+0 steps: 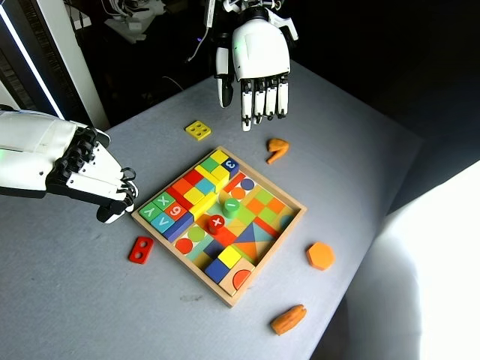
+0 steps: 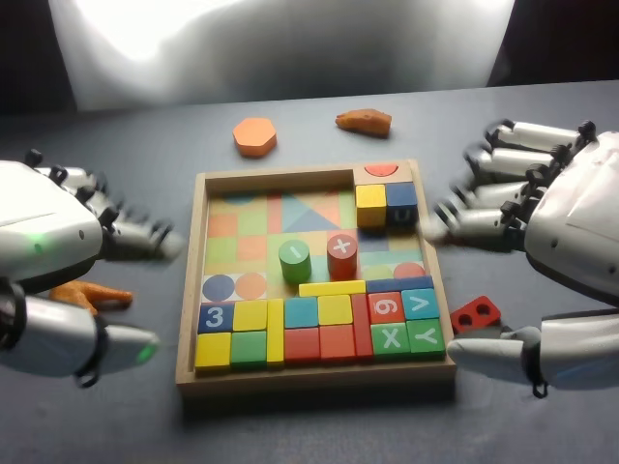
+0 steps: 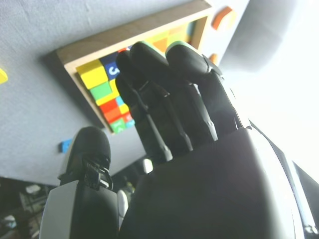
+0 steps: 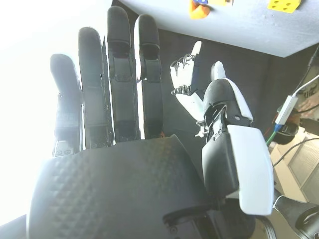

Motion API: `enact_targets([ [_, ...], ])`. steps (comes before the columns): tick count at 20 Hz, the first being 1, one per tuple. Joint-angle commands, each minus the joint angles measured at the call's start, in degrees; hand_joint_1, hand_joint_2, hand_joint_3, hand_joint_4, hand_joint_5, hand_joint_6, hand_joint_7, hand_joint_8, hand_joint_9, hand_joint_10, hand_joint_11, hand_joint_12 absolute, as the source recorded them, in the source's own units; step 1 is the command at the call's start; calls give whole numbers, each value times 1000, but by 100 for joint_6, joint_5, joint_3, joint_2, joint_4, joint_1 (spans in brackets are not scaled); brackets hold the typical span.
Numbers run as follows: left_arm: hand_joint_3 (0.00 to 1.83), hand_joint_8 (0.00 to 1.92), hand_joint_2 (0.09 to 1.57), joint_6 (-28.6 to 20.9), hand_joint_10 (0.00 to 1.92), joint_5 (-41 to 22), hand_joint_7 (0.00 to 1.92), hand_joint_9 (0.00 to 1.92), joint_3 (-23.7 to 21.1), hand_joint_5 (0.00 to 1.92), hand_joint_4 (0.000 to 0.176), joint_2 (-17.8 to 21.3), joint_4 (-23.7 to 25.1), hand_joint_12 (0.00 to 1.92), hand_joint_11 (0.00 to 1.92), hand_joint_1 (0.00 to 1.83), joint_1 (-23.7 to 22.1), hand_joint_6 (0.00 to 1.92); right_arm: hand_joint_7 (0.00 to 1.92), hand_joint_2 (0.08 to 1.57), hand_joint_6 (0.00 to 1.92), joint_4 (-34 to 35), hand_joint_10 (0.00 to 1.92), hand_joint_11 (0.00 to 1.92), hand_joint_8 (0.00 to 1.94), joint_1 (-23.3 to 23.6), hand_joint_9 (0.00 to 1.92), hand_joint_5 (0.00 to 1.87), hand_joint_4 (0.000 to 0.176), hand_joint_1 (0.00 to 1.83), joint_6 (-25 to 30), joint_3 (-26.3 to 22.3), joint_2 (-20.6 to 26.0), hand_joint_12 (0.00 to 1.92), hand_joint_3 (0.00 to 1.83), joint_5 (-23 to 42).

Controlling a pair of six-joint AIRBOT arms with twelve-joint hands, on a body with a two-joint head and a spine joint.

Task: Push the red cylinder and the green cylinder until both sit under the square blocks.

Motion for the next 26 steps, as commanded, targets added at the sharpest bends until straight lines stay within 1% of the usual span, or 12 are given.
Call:
enact_targets([
  [1,56,0,1130,28,0,-504,0,0,20,0,0,36,14,0,0,0,-75,0,92,1116,12,-67,16,0,6,71,75,110,0,0,-7,-36,49,253,25,691],
  [5,43,0,1123,28,0,-529,0,0,18,0,0,38,14,0,0,0,-81,0,109,1132,1,-32,5,0,2,63,74,83,0,0,-96,-42,51,261,11,691],
  [8,43,0,1136,27,0,-534,0,0,10,0,0,34,13,0,0,0,-85,0,129,1144,9,1009,6,0,5,73,89,114,0,0,-1119,9,-63,212,7,765],
  [9,37,0,1127,27,0,-534,0,0,10,0,0,34,12,0,0,0,-89,0,147,1149,10,1136,9,0,5,72,112,137,0,0,-1340,36,-128,325,5,784],
  [11,34,0,1127,26,0,-534,0,0,8,0,0,32,12,0,0,0,-94,0,157,1152,17,1329,9,0,5,72,123,170,0,0,-1636,75,-276,375,4,802],
  [12,34,0,1131,24,0,-534,0,0,1,0,0,31,12,0,0,0,-94,0,178,1146,24,1418,12,0,7,87,142,214,0,0,-1695,121,-402,429,1,809],
  [13,32,0,1130,24,0,-534,0,0,-1,0,0,31,12,0,0,0,-94,0,202,1135,33,1528,12,0,8,114,159,279,0,0,-1781,153,-485,389,0,800],
  [16,33,0,1139,25,0,-533,0,0,5,0,0,31,13,0,0,0,-81,0,259,1135,31,2556,0,0,1,415,165,597,0,0,-2157,417,-948,321,0,365],
  [18,36,0,1152,28,0,-532,0,0,23,0,0,28,14,0,0,0,-75,0,298,1140,37,3245,3,0,4,581,178,756,0,0,-2303,690,-1317,435,1,202],
  [20,33,0,1152,28,0,-532,0,0,47,0,0,16,14,0,0,0,-68,0,332,1139,32,3887,11,0,5,750,230,865,0,0,-2719,1005,-1717,493,0,190],
  [24,25,0,1141,28,0,-532,0,0,92,0,0,-28,13,0,0,0,-58,0,342,1133,7,3922,1,0,2,843,196,878,0,0,-2778,1418,-2184,340,0,224],
  [26,30,0,1157,32,0,-533,0,0,98,0,0,-54,14,0,0,0,-34,0,367,1129,7,3922,6,0,6,853,213,888,0,0,-2780,1583,-2333,356,0,224],
])
